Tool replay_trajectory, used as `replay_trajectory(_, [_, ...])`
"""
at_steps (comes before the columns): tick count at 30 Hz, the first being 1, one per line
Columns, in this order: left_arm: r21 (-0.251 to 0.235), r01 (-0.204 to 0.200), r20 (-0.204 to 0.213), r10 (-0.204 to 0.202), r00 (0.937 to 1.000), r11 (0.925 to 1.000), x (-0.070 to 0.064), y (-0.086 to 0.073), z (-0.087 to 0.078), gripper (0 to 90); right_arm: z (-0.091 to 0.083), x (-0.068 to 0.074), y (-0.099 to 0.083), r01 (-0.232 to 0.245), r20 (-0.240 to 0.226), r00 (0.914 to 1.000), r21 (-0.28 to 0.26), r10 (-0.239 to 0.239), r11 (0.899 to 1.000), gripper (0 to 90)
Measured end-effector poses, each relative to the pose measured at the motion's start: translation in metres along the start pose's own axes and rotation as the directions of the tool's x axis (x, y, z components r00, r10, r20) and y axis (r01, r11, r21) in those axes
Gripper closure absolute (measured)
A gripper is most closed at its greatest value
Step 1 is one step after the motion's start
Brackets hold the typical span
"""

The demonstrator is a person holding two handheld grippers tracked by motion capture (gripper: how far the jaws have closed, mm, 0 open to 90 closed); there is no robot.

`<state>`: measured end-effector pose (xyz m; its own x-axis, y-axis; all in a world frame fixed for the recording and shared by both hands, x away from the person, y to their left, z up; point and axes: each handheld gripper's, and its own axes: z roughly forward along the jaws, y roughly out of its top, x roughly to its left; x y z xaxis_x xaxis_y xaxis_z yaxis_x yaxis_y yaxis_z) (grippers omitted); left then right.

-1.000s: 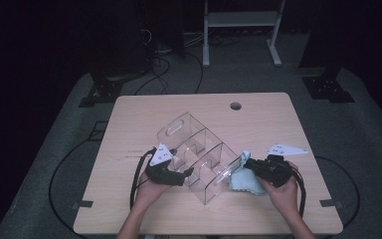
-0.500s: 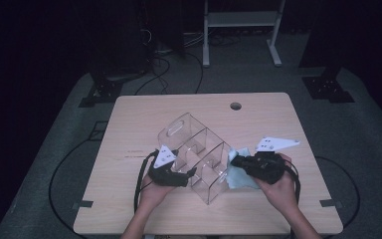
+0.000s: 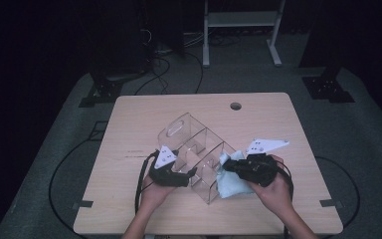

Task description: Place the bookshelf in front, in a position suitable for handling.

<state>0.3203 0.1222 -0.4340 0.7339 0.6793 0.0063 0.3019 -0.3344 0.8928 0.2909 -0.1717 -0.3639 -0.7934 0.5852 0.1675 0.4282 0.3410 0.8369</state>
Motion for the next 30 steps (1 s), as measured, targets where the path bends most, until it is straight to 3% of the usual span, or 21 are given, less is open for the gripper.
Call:
replay_trajectory(2, [0.005,0.001,-0.003,-0.001,1.0,1.0,0.0,0.001,0.0,9.4,0.0,0.003,0.0,0.007,0.012,0.9999,0.002,-0.007,1.0,85.4])
replay_trajectory(10, [0.007,0.009,-0.006,-0.009,0.9999,0.9999,0.0,0.0,0.0,9.4,0.017,0.039,-0.001,0.084,-0.084,0.9932,0.037,-0.08,0.996,85.3])
replay_trajectory(12, [0.007,0.012,-0.002,-0.012,0.9999,0.9999,0.0,0.0,-0.001,9.4,0.019,0.046,-0.001,0.116,-0.083,0.9902,0.044,-0.113,0.992,85.4])
replay_trajectory(16, [0.007,0.003,-0.002,-0.003,1.0,1.0,-0.001,0.0,0.0,9.4,0.016,0.038,-0.001,0.097,-0.079,0.9925,0.04,-0.093,0.995,85.4])
replay_trajectory(23, [0.006,0.006,-0.004,-0.006,1.0,1.0,-0.002,0.001,0.001,9.4,0.0,0.004,0.0,0.024,0.005,0.9997,0.007,-0.024,1.0,85.4])
replay_trajectory(25, [0.005,0.007,-0.006,-0.007,1.0,1.0,-0.002,0.001,0.001,9.4,-0.001,-0.001,-0.001,0.016,0.012,0.9998,0.002,-0.016,1.0,85.4])
replay_trajectory(28, [0.004,0.008,-0.007,-0.008,0.9999,1.0,-0.002,0.001,0.001,9.4,0.0,0.005,-0.001,0.031,0.028,0.9991,0.005,-0.031,0.999,85.3])
replay_trajectory(30, [0.003,0.015,-0.006,-0.015,0.9999,0.9999,-0.002,0.001,0.001,9.4,0.004,0.014,-0.002,0.048,0.004,0.9988,0.007,-0.048,0.999,85.3])
